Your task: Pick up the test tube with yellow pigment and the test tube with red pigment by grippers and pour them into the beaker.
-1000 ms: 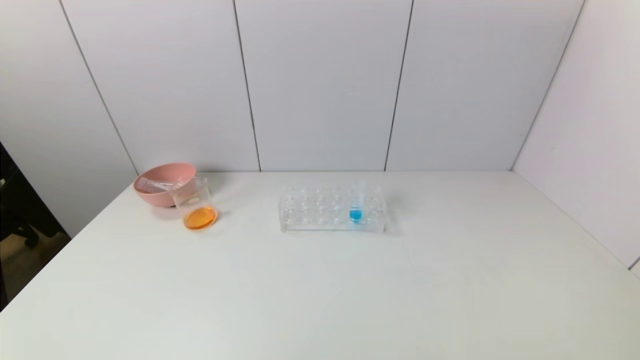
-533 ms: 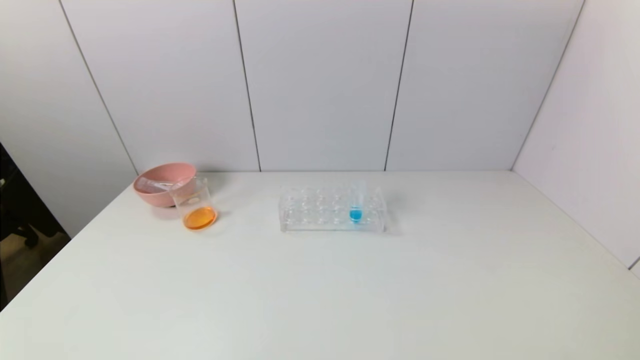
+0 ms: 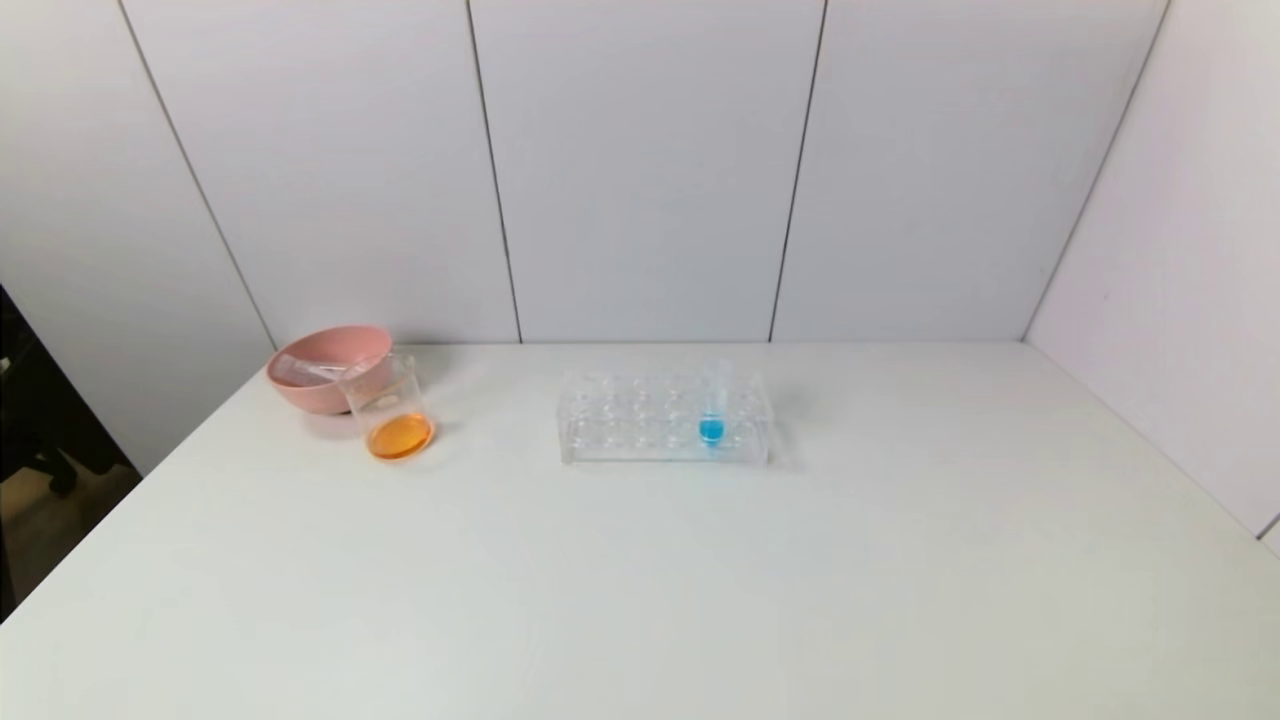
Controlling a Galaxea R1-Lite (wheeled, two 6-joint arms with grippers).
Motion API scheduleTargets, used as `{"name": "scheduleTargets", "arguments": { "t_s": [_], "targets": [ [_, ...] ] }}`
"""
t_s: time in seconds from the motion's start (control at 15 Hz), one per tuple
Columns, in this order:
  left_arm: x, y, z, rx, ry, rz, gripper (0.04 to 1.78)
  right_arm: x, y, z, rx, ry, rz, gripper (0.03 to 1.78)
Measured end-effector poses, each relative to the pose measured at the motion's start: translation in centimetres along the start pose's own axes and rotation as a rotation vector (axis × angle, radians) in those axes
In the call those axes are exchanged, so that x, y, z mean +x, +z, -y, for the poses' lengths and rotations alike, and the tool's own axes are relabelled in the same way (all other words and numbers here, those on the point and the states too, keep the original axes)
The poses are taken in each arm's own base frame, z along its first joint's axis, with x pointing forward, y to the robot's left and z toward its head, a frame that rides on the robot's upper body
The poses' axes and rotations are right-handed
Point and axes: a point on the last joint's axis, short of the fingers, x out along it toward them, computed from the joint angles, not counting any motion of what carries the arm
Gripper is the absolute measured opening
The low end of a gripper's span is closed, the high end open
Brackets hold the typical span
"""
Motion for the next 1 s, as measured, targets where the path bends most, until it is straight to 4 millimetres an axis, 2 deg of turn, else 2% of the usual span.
{"name": "scheduleTargets", "arguments": {
  "t_s": [1.0],
  "targets": [
    [0.01,-0.04,0.01,0.000,0.005,-0.001,1.77,0.00,0.00,0.00,0.001,0.000,0.000,1.71]
  ]
}}
